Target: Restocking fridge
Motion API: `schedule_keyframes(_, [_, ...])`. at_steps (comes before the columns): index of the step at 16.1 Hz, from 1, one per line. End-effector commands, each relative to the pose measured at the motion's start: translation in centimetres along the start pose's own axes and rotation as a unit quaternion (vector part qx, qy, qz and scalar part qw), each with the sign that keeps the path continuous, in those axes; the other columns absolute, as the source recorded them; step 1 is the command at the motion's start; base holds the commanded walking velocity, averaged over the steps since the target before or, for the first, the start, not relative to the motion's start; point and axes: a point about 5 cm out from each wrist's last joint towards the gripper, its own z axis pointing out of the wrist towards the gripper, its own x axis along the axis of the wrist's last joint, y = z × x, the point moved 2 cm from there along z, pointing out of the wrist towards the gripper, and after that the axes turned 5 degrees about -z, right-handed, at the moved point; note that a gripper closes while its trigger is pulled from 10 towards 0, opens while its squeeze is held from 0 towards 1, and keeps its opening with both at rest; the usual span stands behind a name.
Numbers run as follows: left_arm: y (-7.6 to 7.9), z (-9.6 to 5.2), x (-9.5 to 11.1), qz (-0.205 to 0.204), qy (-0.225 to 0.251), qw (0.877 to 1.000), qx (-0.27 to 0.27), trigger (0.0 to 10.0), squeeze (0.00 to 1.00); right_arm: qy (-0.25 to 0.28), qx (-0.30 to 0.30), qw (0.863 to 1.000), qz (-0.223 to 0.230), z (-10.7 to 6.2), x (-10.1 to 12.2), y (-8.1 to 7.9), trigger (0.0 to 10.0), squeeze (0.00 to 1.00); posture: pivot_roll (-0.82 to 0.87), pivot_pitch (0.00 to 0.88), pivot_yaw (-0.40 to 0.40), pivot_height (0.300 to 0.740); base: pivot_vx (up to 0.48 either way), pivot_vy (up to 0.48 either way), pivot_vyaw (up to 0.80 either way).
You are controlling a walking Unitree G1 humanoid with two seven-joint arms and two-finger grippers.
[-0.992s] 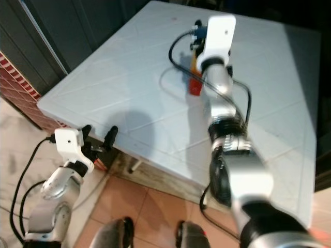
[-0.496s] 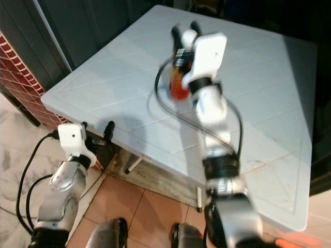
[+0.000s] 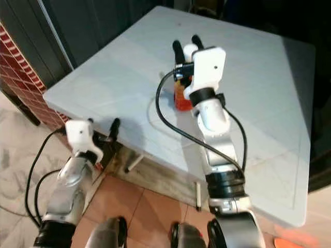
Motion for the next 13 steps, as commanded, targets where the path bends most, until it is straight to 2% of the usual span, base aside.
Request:
schedule_keyframes(1, [-0.1,-0.2,-0.5,0.0,-0.008,1.0,0.0,10.0,0.0,0.018,0.002,1.0,-0.008,0.3,1.2,0.1,10.0,0.0,-0.01,0.062,0.008,0.74,-0.274,0.0,0.0])
schedule_keyframes(4, [-0.5,-0.5,-0.8,0.001,-0.012,1.0,0.004,10.0,0.0,0.016,-0.007,1.0,-0.013,0.3,1.5,0.5,10.0,0.0,-0.01,0.071,0.011,0.74,-0.277,0.0,0.0])
schedule_keyframes(13, [-1.3,-0.8,-0.8,0.006,-0.014,1.0,0.01,10.0,0.0,0.001,0.013,1.0,-0.012,0.0,0.8,-0.1,10.0,0.0,0.0,0.07,0.014,0.74,-0.264,0.0,0.0])
